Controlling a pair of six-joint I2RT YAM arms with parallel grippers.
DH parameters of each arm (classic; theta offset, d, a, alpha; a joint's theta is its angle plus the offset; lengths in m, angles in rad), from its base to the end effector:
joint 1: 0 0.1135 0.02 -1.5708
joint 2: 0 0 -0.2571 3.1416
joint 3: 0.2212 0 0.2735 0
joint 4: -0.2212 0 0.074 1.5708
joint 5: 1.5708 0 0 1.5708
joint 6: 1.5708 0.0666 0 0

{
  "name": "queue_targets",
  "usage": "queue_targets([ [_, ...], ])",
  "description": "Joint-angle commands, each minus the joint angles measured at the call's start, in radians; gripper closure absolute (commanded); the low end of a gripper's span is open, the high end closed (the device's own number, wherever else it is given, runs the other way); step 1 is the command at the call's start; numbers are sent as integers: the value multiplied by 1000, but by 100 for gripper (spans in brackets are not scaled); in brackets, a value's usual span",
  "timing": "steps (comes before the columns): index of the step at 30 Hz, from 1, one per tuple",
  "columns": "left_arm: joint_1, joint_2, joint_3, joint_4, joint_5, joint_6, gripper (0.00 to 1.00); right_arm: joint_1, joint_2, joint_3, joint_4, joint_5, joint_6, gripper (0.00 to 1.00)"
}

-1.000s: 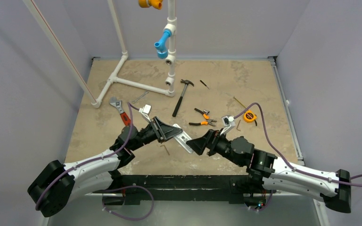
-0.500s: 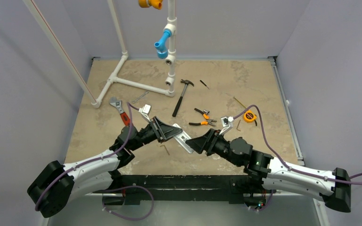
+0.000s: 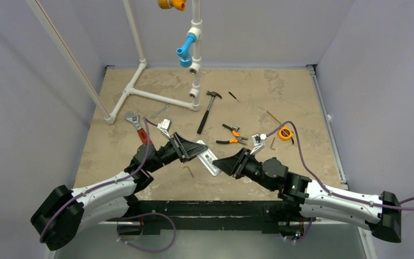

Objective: Load the batteries into the remote control
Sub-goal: Load the battery cover into the remote control.

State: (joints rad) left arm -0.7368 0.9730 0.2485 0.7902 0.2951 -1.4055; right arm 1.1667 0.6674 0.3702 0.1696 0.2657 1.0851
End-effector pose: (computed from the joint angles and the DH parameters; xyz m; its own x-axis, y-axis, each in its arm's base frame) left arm 0.1738 -0.1839 0.2031 -0.8381 -0.5139 -0.1830 0.1891 0.0410 -0.9811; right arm 0.1057 0.2027 0.2343 -0.7174 0.4927 -0.4926 -0.3221 0.3924 0.8616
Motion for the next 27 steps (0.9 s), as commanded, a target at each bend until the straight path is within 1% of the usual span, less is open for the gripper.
queue_targets([
  [1,-6,-14,23,50,3,30,100,2,25,25,-16,19,-1,83],
  [2,-6,-15,23,49,3,31,100,2,28,29,-21,18,-9,82],
  [3,-6,-16,22,49,3,31,100,2,29,32,-23,18,-17,78],
  [6,-6,-15,22,49,4,33,100,2,19,28,-17,21,-30,56],
  [7,-6,-15,22,50,5,32,100,2,12,20,-3,21,-34,52],
  [9,-6,-16,23,54,8,32,100,1,-6,-8,49,18,-35,46],
  [11,-6,-17,24,61,13,32,100,2,-20,-44,122,13,-31,43],
  [15,-6,-15,28,76,28,34,100,2,-23,-100,247,-9,-21,41],
  [20,-6,-4,29,102,45,30,100,1,13,-119,353,-53,-19,41],
  [23,-6,-1,29,116,52,27,100,1,41,-117,396,-69,-16,47],
  [27,-6,-9,25,113,52,28,100,1,74,-113,440,-89,-8,59],
])
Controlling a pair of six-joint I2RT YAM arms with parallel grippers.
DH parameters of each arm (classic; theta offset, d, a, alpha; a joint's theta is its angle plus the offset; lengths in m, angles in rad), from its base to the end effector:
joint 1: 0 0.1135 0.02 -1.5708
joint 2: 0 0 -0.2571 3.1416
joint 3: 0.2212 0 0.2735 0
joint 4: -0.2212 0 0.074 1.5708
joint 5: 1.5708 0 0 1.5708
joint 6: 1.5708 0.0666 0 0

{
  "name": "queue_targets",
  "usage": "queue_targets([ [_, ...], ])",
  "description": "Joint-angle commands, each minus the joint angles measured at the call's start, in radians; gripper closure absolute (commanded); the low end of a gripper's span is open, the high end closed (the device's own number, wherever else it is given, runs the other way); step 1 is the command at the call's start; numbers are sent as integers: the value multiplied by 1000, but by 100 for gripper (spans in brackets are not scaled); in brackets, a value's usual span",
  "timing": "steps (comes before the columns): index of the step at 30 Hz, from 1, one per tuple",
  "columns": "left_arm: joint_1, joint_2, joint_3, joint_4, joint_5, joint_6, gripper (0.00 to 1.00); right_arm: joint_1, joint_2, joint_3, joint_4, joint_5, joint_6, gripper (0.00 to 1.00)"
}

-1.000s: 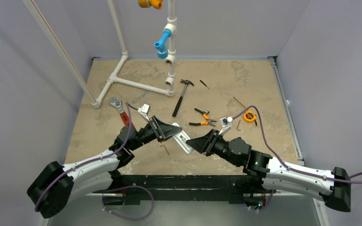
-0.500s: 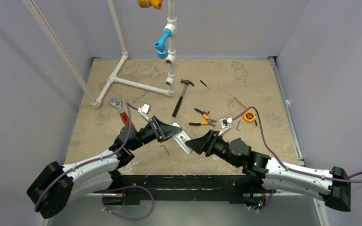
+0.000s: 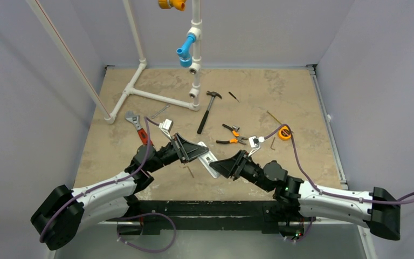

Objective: Load the batteries into the remote control
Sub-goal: Load the battery cover into the remote control, then turn over the remote control at the center of the board.

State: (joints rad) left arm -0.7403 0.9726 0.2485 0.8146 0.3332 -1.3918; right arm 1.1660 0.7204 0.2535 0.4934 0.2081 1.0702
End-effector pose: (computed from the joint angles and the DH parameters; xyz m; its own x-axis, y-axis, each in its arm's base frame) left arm 0.1708 -0.1855 0.2065 -0.8520 -0.4812 -0.2064 0.2220 0.0251 -0.9747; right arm 0.1037 0.2071 0.2203 -0.7126 0.5163 -0.4750 -0.4018 0.2547 0.8796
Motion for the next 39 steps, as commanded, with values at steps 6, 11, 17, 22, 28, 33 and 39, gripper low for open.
queue_targets([
  [6,-3,-14,21,83,15,10,100,2,33,3,131,-42,9,76],
  [11,-2,-21,24,68,23,14,78,1,8,12,102,-52,-29,88],
  [17,-2,-64,42,-15,20,31,48,2,-40,30,16,-44,-71,100],
  [22,-1,-122,81,-173,0,77,20,2,-63,43,-16,-35,-99,100],
  [28,-2,-223,167,-575,-81,204,2,3,-137,139,-342,127,-187,100],
  [33,-1,-329,199,-917,-235,291,0,3,-92,234,-678,309,-282,100],
  [39,-1,-405,209,-1093,-313,349,0,6,100,283,-797,412,-368,100],
])
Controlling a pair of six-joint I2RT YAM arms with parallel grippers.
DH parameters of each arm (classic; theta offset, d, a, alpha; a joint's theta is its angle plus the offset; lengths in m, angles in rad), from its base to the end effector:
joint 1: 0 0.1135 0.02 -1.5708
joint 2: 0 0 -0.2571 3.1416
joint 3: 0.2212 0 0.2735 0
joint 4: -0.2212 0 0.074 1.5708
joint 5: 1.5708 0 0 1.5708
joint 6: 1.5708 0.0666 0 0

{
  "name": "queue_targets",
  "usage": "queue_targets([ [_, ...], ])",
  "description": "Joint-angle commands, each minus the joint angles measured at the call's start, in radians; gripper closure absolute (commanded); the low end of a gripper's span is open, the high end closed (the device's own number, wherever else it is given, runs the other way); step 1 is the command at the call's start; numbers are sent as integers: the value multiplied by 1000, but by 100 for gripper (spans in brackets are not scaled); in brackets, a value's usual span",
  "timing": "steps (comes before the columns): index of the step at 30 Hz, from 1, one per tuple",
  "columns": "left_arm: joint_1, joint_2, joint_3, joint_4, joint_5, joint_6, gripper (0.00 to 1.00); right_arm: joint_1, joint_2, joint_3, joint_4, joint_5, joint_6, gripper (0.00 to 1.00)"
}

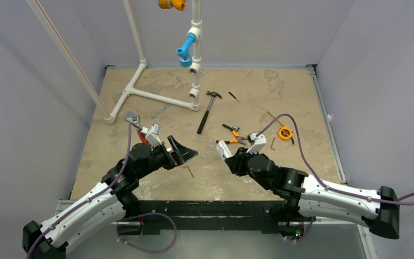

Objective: Load the batteries into the remote control
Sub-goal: Turn over the remote control at the center of the board.

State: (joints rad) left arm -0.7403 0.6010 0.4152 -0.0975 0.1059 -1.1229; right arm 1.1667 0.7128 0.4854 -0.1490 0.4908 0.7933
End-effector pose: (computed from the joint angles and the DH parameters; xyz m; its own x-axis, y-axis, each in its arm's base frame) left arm 0.1547 -0.1508 0.2294 -0.7615 -0.5184 -0.3892 0.1369 0.4582 -0.8782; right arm 0.1163 0.1922 0.2311 -0.5565 0.2973 -0.7759 -0.3449 0.7668 0.5413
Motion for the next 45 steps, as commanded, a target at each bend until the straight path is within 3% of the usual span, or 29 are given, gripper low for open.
queue_targets([
  [1,-1,-42,44,-199,-94,88,0,7,133,59,-161,138,-97,100],
  [13,-1,-100,65,-272,-160,180,0,172,458,181,-343,401,-89,100],
  [22,-1,-115,56,-282,-169,178,0,308,837,364,-612,567,88,99],
  [23,-2,-119,57,-285,-171,179,0,323,874,388,-627,568,94,96],
  [27,-1,-127,51,-295,-182,184,0,365,972,438,-640,555,118,70],
  [31,-1,-133,38,-295,-190,187,0,377,973,430,-529,493,48,59],
  [33,-2,-135,39,-303,-196,191,0,376,952,415,-469,461,22,48],
  [40,-2,-147,69,-374,-247,230,0,363,776,321,-248,337,-103,27],
  [45,-2,-136,145,-524,-383,278,0,164,530,151,13,-5,-224,14],
])
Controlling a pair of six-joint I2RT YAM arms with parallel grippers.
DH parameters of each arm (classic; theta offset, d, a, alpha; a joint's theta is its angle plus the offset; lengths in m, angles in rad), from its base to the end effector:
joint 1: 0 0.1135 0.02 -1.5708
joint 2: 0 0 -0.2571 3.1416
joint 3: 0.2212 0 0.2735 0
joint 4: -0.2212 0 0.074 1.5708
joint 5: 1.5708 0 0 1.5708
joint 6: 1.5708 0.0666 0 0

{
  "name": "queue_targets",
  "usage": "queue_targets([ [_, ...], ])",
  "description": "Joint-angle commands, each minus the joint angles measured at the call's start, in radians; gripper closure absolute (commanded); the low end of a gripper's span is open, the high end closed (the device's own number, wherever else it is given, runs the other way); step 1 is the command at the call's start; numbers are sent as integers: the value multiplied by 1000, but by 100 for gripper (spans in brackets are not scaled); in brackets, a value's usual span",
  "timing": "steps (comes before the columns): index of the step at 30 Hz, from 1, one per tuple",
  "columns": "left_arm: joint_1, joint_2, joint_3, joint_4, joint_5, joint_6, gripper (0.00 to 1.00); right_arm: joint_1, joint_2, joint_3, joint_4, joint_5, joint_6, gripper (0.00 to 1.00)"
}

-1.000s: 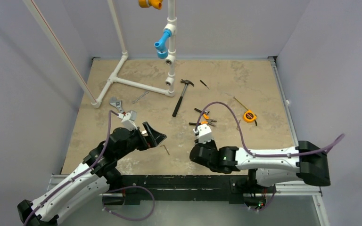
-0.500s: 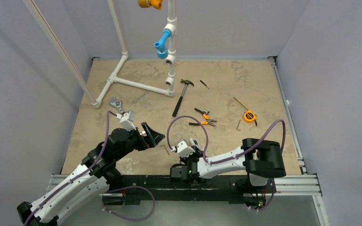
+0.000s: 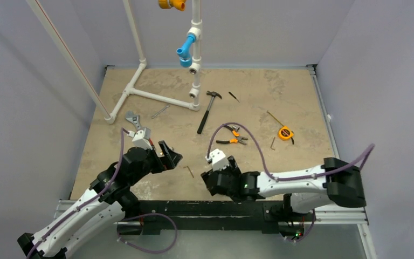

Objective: Load the batteries into the remote control
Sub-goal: Turn over the remote control at the center of the board, then reset both arms

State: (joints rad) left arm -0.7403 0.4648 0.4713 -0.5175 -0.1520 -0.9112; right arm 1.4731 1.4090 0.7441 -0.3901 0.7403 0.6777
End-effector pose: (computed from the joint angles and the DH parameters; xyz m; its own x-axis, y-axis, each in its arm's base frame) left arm 0.1386 -0.1130 0.2221 -0.6711 -0.4449 -0.5930 0.0635 0.7625 -0.6439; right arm 0.0726 0.2806 0.1427 -0.5064 -0.4217 -0.7521 -0.4939 0.8569 -0.1478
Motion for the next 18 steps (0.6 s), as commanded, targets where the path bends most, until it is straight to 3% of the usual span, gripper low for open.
queue_targets([
  [1,-1,2,102,-128,-149,73,0,-210,-215,-155,315,-344,-123,13],
  [4,-1,22,142,-191,-208,94,0,-469,-328,-267,471,-620,-143,9],
  [7,-1,39,171,-230,-244,110,0,-657,-371,-299,504,-804,-169,6],
  [11,-1,13,159,-229,-258,120,0,-969,-389,-394,708,-1136,-91,4],
  [18,-1,-58,129,-228,-256,128,0,-1300,-398,-455,754,-1236,-38,1],
])
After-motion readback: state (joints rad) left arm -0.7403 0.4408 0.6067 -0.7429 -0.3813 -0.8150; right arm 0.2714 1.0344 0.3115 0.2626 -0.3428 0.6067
